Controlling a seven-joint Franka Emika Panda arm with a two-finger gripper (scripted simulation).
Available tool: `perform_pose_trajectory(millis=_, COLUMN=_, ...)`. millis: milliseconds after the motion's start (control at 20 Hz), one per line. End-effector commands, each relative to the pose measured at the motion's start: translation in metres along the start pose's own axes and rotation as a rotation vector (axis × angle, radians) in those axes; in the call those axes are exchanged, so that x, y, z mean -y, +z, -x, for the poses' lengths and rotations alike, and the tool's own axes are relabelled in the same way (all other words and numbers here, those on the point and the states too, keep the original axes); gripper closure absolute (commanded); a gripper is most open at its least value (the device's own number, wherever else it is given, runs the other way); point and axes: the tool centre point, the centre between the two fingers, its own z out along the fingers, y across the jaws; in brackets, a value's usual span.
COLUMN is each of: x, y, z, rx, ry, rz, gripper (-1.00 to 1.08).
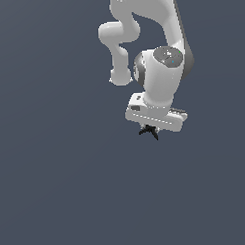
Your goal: Pick up the object and move it to a goal position.
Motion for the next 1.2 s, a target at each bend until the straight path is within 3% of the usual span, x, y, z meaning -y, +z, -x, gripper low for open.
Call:
perform_pose_trajectory(millis=0, x=0.011, y=-0.028, z=0.001, rx=0.0, ry=0.0, rz=0.001, gripper=1.08)
perform_pose_trajectory(millis=600, x=0.063, y=-0.147, z=0.004, rx=0.0, ry=0.001, rz=0.001, gripper=1.08)
perform_pose_trajectory(millis=1150, x=0.097, y=-0.223, z=0.004, rx=0.0, ry=0.001, rz=0.0, gripper=1.08)
